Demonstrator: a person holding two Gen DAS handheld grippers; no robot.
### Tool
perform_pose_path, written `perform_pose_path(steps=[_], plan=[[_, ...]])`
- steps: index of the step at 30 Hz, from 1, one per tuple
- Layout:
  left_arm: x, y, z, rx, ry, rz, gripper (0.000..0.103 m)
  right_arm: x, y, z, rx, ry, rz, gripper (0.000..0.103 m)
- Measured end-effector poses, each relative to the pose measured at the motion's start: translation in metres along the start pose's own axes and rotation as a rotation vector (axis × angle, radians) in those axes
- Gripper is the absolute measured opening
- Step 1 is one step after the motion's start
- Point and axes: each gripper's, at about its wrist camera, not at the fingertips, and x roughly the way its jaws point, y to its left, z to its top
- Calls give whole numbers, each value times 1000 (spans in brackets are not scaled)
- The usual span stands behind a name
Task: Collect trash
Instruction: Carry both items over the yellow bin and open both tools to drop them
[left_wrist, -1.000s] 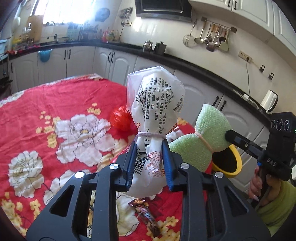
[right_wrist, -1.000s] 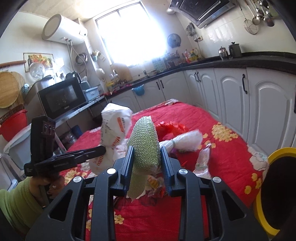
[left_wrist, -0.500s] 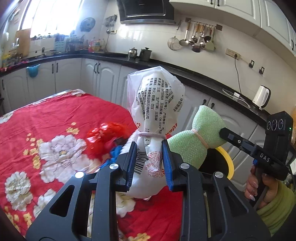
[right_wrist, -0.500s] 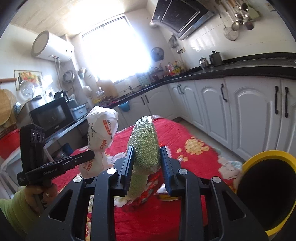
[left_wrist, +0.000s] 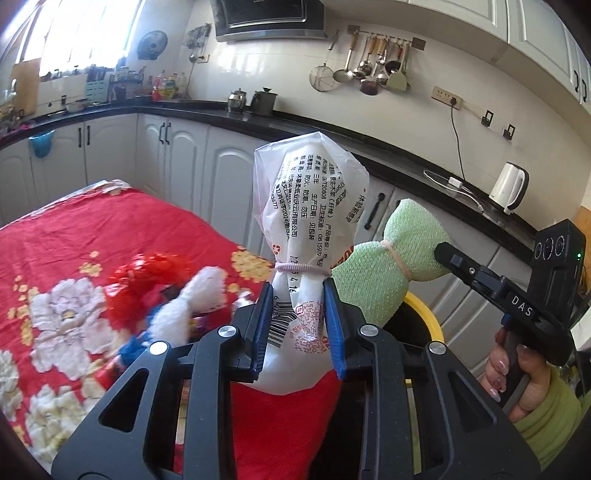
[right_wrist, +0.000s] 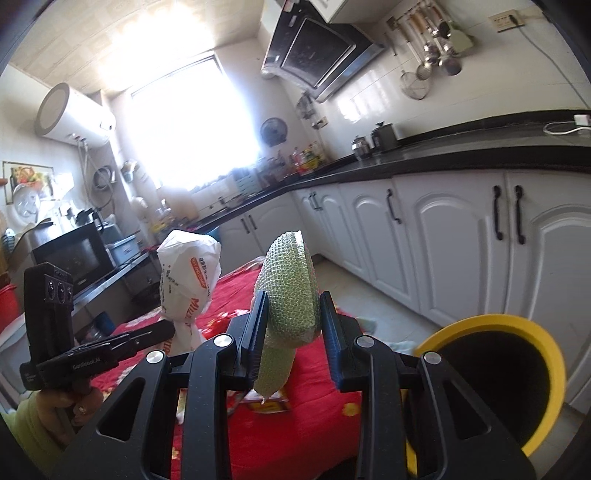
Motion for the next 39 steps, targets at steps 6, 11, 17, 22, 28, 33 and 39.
perform_pose_path(steps=[6,11,17,22,28,33,39], plan=[[22,-19,-1,1,31,-34,21,-14,-30,2,14,-16,-70,27],[41,-38,-4,6,56,-59,21,-25,-52,2,10,-31,-138,27],[62,-58,-9,14,90,-88,21,-38,-75,-3,-6,-37,-218,27],[79,-73,-15,20,118,-110,21,-47,-94,-11,-12,-35,-280,27],[98,-94,-25,34,155,-129,21,-52,-118,-18,20,-24,-329,27],[114,-107,-34,36,188,-138,21,-54,-136,-26,50,-14,-365,27],[135,-119,-44,31,231,-153,21,-52,-149,-34,77,9,-394,27]])
